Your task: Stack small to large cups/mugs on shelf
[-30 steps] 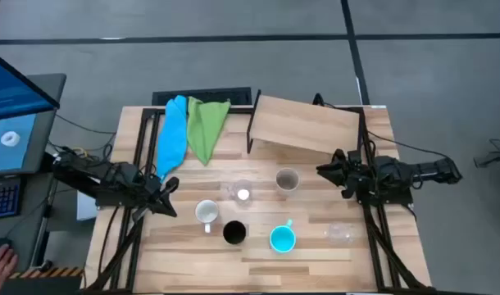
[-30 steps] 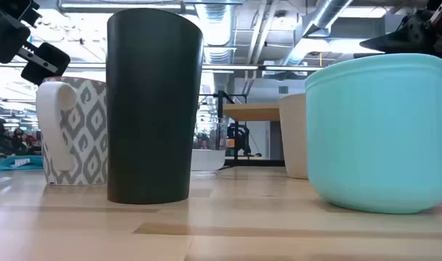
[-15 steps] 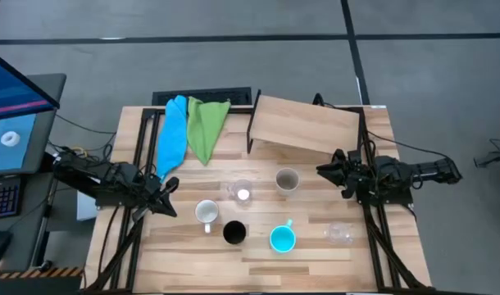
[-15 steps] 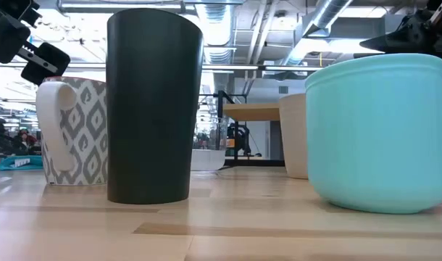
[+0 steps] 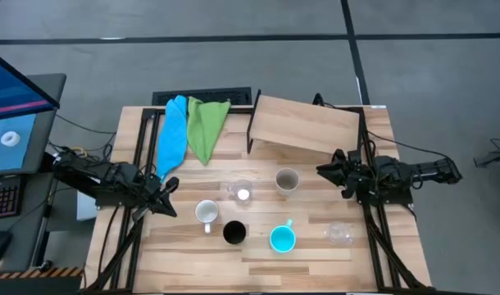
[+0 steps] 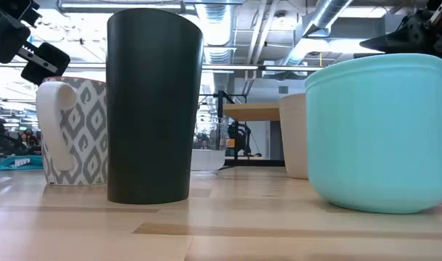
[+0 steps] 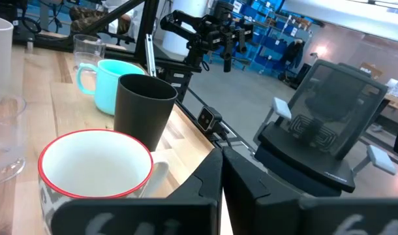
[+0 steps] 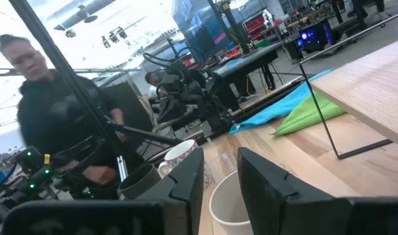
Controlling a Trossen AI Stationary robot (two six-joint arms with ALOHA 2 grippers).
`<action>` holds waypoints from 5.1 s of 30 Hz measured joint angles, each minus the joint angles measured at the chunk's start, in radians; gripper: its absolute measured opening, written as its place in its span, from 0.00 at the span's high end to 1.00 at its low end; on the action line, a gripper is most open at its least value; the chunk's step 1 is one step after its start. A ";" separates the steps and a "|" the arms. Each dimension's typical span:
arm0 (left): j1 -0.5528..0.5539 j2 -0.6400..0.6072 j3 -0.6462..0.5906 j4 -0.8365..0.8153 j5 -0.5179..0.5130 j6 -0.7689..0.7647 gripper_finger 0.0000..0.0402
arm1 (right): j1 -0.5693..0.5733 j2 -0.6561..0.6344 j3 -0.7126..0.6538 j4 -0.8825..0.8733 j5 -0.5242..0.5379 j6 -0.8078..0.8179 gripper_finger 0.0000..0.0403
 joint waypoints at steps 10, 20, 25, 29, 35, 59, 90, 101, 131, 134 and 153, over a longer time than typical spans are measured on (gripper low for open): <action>0.000 0.000 0.000 0.000 0.000 0.000 1.00 | 0.000 0.000 0.000 0.000 0.000 0.000 0.71; 0.000 0.000 0.000 0.000 -0.015 0.033 1.00 | 0.000 0.000 0.000 0.000 0.000 0.000 0.71; 0.000 0.000 -0.001 -0.006 -0.220 0.296 1.00 | 0.000 0.000 0.000 0.000 0.000 0.000 0.71; 0.000 0.000 -0.002 -0.011 -0.347 0.374 1.00 | 0.000 0.000 0.000 0.000 0.000 0.000 0.71; 0.000 0.000 -0.002 -0.007 -0.476 0.377 1.00 | 0.000 0.000 0.000 0.000 0.000 0.000 0.71; 0.000 0.000 -0.001 0.001 -0.666 -0.454 1.00 | 0.000 0.000 0.000 -0.001 0.000 -0.006 0.71; 0.000 0.000 -0.001 0.016 -0.969 -0.623 1.00 | 0.002 0.000 0.000 -0.018 -0.003 0.168 0.71; 0.005 0.001 0.000 0.007 -1.047 -0.588 1.00 | 0.002 0.000 0.000 -0.010 -0.003 0.211 0.71; -0.001 0.838 1.196 -0.578 -0.677 -0.411 0.59 | 0.000 0.237 0.703 -0.413 0.163 -0.184 0.45; -0.001 0.990 1.385 -0.819 -0.630 -0.436 0.59 | 0.000 0.282 0.757 -0.493 0.158 -0.184 0.45; -0.003 1.575 1.657 -1.151 -0.381 -0.223 0.31 | 0.001 0.316 0.793 -0.711 0.071 -0.096 0.42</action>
